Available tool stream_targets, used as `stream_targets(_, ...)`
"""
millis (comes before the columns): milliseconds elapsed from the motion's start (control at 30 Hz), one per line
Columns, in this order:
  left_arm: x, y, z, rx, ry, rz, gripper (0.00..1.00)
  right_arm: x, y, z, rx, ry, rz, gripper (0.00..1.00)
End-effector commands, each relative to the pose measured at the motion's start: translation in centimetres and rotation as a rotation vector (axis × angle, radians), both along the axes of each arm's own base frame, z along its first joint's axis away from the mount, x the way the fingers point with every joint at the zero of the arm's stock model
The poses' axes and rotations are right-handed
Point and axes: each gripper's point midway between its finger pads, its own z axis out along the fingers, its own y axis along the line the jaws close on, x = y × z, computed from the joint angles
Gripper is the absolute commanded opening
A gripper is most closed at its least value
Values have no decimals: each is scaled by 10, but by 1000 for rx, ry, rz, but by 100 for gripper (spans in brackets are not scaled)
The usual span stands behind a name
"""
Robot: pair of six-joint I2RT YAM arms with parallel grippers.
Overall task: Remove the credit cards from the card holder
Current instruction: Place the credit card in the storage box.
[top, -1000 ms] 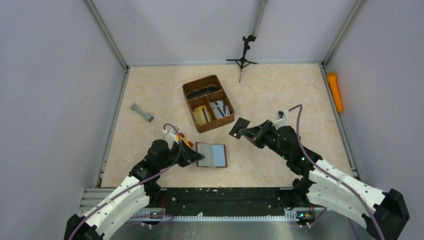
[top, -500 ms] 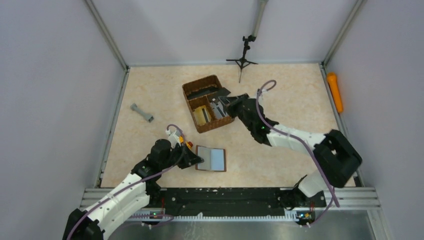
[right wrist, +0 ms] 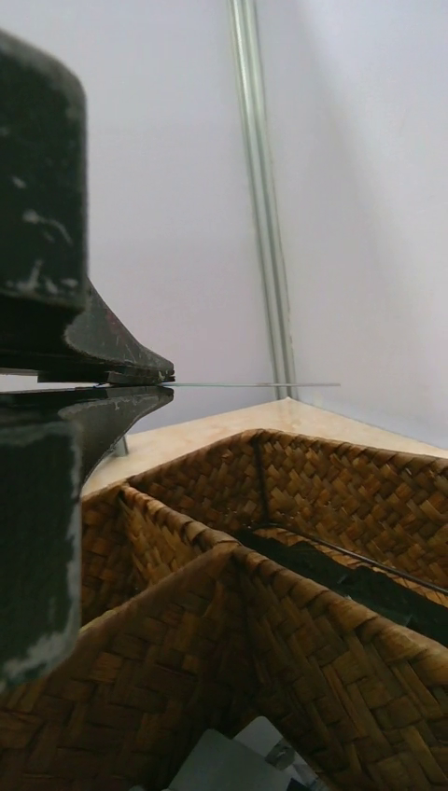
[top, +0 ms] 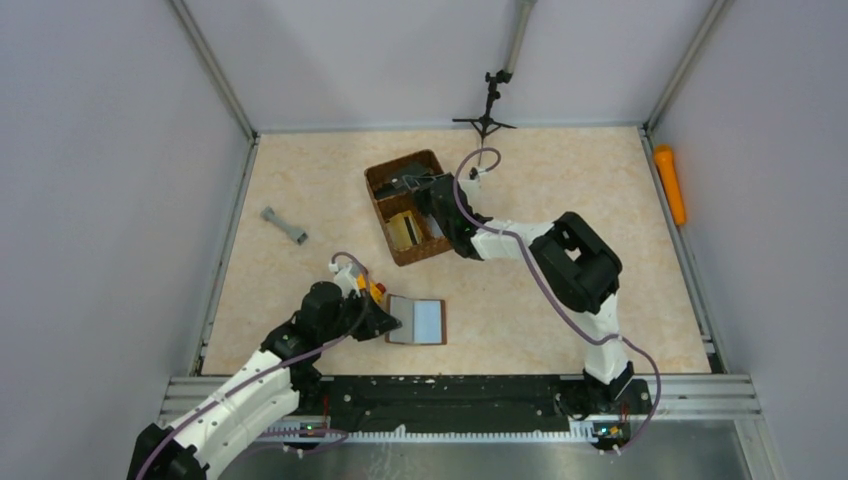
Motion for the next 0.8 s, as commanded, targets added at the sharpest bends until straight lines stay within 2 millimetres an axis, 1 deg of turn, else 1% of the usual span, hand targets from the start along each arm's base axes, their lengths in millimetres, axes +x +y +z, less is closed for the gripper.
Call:
stream_targets(0, 5, 3, 2, 14, -51, 4, 0, 15, 8, 11, 67, -47, -68, 0)
stream_targets(67, 5, 3, 1, 13, -51, 4, 0, 19, 8, 1, 79, -49, -84, 0)
stream_targets(167, 4, 3, 1, 14, -52, 1, 0, 27, 10, -7, 76, -53, -108, 0)
stream_targets(200, 4, 3, 1, 14, -51, 0, 0, 31, 10, -4, 77, -64, -118, 0)
stream_targets(233, 4, 3, 2, 11, -54, -2, 0, 32, 11, -8, 67, -63, -122, 0)
stream_targets(433, 3, 2, 3, 4, -53, -8, 0, 44, 13, -15, 79, -71, -157, 0)
stream_targets(500, 3, 1, 3, 0, -52, -9, 0, 45, 14, -18, 73, -74, -164, 7)
stream_targets(633, 1, -1, 3, -17, -45, -15, 0, 48, 11, -18, 65, -105, -172, 29)
stream_targets(700, 1, -2, 5, -21, -46, -19, 0, 47, 11, -13, 69, -116, -165, 36)
stream_targets(767, 1, -2, 8, -19, -48, -21, 0, 43, 7, -6, 75, -134, -162, 39)
